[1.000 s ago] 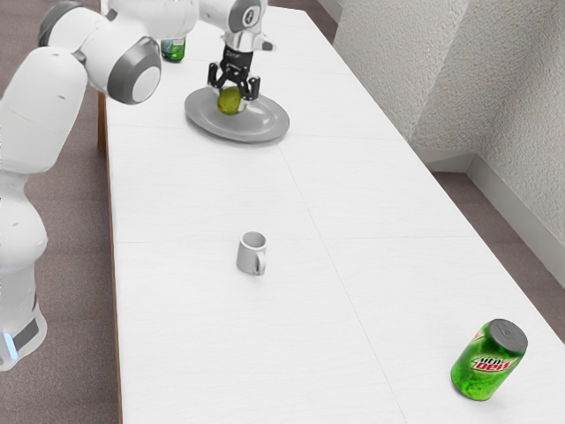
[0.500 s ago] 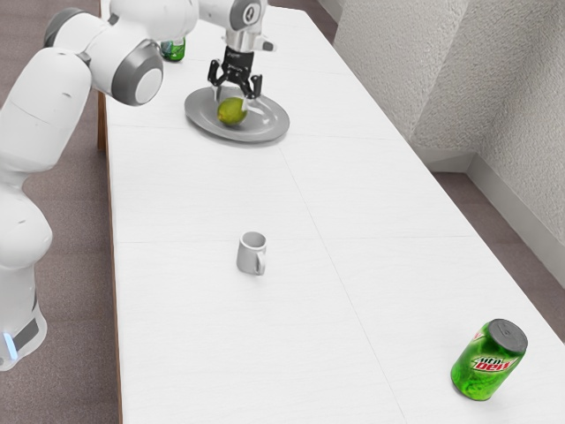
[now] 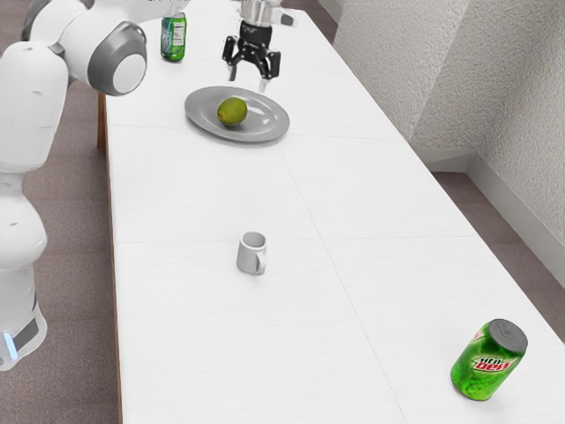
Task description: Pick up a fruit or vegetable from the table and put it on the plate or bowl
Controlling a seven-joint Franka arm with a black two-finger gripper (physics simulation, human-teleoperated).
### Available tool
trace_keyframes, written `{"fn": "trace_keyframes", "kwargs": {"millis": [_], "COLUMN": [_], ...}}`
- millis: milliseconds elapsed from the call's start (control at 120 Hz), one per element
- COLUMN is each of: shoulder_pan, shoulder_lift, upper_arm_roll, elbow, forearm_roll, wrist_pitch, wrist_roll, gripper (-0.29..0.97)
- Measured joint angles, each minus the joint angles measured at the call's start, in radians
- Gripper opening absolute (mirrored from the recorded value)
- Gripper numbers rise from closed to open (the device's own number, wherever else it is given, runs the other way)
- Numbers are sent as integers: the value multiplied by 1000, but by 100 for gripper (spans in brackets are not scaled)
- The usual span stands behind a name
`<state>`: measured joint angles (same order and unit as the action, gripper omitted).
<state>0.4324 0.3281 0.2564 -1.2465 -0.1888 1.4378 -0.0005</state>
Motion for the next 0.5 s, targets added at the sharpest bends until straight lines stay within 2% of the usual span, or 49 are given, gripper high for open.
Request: {"fn": "trace_keyframes", "kwargs": {"millis": [92,350,500], "shoulder_pan": [-38,-51,-125], "shoulder_lift": [1,-2,-49], "upper_arm_roll": [1,8,8], "elbow": [-9,-27,-27], "forearm_roll": [3,10,58], "wrist_pitch": [-8,-17,-16], "wrist_roll": [1,3,2], "gripper": [68,68,68]}}
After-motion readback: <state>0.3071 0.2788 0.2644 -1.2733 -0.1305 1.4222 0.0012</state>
